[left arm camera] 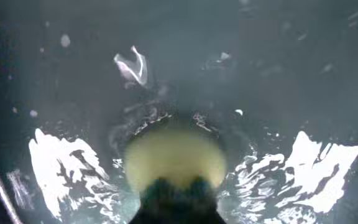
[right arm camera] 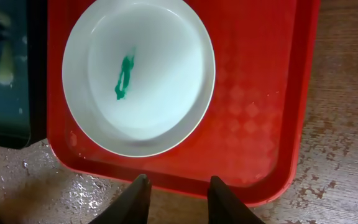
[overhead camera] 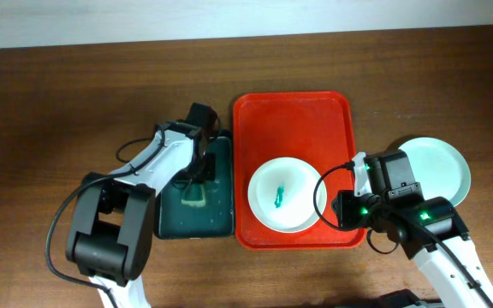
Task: Clean dirty plates on tray and stack at the side
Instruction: 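Grasp the sponge in the dark tray with the left gripper and wet it, then scrub the white plate with the sponge while the right gripper holds it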
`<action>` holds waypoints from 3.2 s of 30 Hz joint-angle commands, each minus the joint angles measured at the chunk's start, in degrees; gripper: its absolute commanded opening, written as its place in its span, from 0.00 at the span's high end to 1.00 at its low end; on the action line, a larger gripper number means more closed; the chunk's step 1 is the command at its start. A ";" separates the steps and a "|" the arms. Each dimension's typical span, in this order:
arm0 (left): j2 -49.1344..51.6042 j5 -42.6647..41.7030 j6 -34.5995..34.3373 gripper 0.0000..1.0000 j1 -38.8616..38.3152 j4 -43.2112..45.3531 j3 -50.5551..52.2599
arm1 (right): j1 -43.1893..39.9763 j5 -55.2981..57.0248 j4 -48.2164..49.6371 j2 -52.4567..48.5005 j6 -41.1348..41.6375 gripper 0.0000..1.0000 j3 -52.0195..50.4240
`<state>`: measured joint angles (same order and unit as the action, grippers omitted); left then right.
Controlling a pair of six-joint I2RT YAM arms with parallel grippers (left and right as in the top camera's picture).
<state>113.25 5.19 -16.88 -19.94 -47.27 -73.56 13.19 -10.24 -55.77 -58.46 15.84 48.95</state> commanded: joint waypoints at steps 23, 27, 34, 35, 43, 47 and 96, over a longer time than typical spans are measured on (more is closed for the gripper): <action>-5.27 -5.46 -3.23 0.92 0.17 -8.92 7.87 | 0.26 -0.28 -0.59 -0.11 -0.39 0.67 0.90; -5.53 -5.46 -3.21 1.00 0.24 -10.27 5.53 | 0.26 -0.28 -0.61 -0.11 -0.39 0.67 0.90; -7.74 -4.87 -2.80 0.60 0.24 -17.88 -3.02 | 0.26 -0.28 -0.66 -0.11 -0.39 0.67 0.90; -7.91 -3.82 -2.80 0.53 0.24 -17.18 -2.99 | 0.26 -0.28 -0.63 -0.11 -0.39 0.68 0.90; -7.82 -1.22 -2.80 0.66 0.22 -5.11 5.75 | 0.26 -0.26 -0.59 -0.11 -0.39 0.67 0.90; -7.85 -1.29 -2.80 0.99 0.22 2.05 11.82 | 0.26 0.46 -0.37 -1.11 -0.42 0.64 0.87; -2.73 -19.76 -11.69 1.00 -22.10 7.26 -6.14 | -7.87 -9.25 18.71 -39.95 -5.90 0.96 0.87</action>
<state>105.65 -8.71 -24.99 -40.27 -42.54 -80.34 4.97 -21.02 -36.45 -97.19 9.47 49.76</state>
